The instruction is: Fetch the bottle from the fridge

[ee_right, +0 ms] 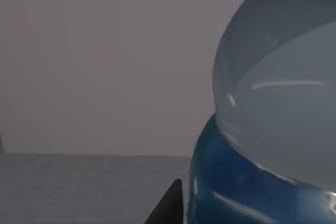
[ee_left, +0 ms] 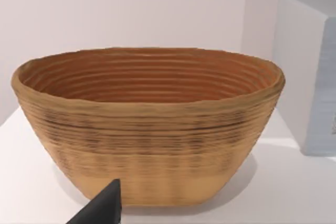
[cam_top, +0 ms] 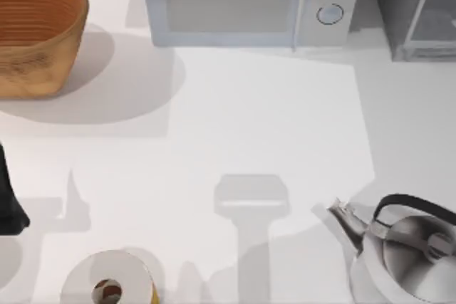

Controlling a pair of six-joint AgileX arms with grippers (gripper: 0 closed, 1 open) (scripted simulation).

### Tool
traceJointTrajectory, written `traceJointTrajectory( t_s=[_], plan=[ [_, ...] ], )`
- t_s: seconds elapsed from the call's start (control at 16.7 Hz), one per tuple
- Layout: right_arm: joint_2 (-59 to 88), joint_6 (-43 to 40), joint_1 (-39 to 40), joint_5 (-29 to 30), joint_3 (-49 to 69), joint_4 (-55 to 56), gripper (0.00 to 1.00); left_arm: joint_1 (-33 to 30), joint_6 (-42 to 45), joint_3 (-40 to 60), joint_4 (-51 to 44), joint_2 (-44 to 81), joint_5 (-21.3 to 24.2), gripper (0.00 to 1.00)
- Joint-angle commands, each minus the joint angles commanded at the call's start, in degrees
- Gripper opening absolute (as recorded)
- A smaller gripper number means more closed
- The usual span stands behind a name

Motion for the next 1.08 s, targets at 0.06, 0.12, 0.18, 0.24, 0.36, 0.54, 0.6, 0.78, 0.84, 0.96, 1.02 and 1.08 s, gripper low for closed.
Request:
traceJointTrajectory(
  t_s=[0.06,0.12,0.18,0.24,0.36,0.54,0.6,0.78,0.84,0.96,1.02,1.08],
  plan=[
    [-1.01,0.00,-0.03,0.03,0.20,-1.46,0.00,0.00,0.00,0.00,0.00,0.00,0.00,1.00],
    [-2.09,0.01,-0.12,0.10,0.47,-2.51,0.00,0.00,0.00,0.00,0.00,0.00,0.00,1.00],
    [-2.83,0.02,-0.20,0.13,0.75,-3.19,0.00,0.00,0.00,0.00,0.00,0.00,0.00,1.00],
    [-3.00,0.02,-0.20,0.13,0.83,-3.36,0.00,0.00,0.00,0.00,0.00,0.00,0.00,1.00],
    [-3.00,0.02,-0.20,0.13,0.83,-3.36,0.00,0.00,0.00,0.00,0.00,0.00,0.00,1.00],
    [-3.55,0.10,-0.35,-0.12,-0.25,-2.67,0.00,0.00,0.00,0.00,0.00,0.00,0.00,1.00],
    [-4.71,0.10,-0.51,-0.43,-1.59,-1.89,0.00,0.00,0.00,0.00,0.00,0.00,0.00,1.00],
    [-8.84,0.20,-0.92,-1.66,-8.17,0.70,0.00,0.00,0.00,0.00,0.00,0.00,0.00,1.00],
    [-9.99,0.23,-1.05,-2.05,-11.12,1.48,0.00,0.00,0.00,0.00,0.00,0.00,0.00,1.00],
    [-12.36,0.22,-1.56,-2.51,-17.43,3.16,0.00,0.00,0.00,0.00,0.00,0.00,0.00,1.00],
    [-13.77,0.20,-1.96,-2.63,-20.22,4.19,0.00,0.00,0.00,0.00,0.00,0.00,0.00,1.00],
    [-15.28,0.18,-2.37,-2.79,-22.65,5.24,0.00,0.00,0.00,0.00,0.00,0.00,0.00,1.00]
  ],
)
